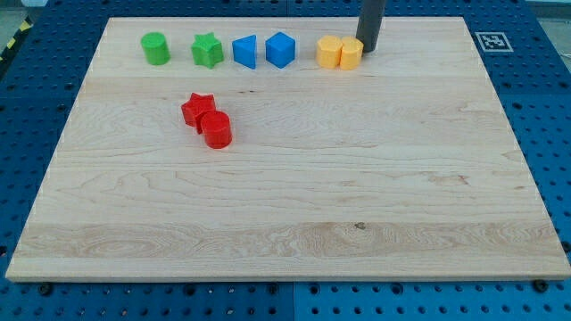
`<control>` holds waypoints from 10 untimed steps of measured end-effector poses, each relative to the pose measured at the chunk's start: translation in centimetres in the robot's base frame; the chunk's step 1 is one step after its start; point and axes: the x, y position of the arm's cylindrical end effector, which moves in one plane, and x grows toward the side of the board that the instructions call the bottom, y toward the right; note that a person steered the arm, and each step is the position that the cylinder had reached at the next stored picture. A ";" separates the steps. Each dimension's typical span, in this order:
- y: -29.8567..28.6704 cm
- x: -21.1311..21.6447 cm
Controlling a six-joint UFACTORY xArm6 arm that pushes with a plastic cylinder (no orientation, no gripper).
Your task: Place your arm below the yellow heart
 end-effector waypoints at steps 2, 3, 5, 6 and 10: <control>0.1 0.1; 4.7 1.2; 5.4 7.0; 2.2 8.0; -4.3 6.4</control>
